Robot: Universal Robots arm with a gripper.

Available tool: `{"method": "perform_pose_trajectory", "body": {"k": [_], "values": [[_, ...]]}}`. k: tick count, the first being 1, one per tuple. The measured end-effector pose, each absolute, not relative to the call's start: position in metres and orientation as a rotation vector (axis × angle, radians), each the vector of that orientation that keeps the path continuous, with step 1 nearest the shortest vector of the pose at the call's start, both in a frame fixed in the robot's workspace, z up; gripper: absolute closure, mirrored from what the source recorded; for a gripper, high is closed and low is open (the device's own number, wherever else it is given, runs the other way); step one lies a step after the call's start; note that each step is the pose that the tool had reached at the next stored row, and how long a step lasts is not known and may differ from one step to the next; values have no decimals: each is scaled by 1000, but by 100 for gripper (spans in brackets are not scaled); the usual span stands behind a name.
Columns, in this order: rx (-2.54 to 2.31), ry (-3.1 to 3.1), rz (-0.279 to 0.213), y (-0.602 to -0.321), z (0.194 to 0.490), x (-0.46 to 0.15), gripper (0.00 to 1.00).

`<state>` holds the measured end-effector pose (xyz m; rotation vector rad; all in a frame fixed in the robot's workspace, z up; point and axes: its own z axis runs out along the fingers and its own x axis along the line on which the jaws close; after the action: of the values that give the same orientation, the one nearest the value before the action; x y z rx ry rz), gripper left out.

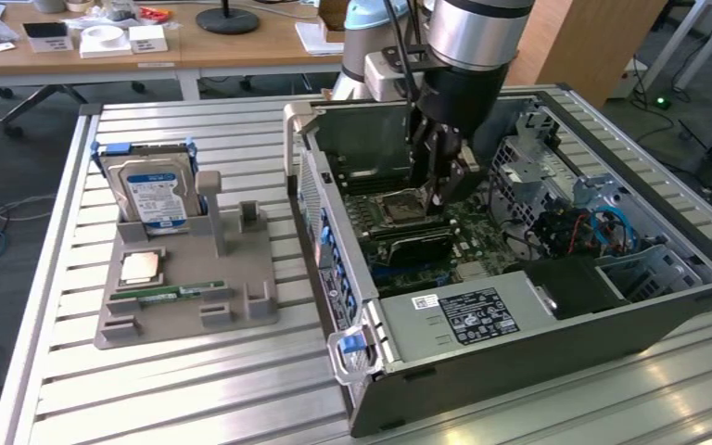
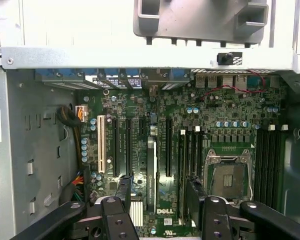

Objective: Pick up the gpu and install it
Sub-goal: 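Insert the gpu into the slot, then press down on the gpu until it lock into place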

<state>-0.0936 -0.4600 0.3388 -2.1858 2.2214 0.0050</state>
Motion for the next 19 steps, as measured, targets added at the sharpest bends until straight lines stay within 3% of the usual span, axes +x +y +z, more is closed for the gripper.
{"method": "perform_pose_trajectory", "body": {"k": [19], "values": [[-2186,2221,5,-460,342,-94,43]]}}
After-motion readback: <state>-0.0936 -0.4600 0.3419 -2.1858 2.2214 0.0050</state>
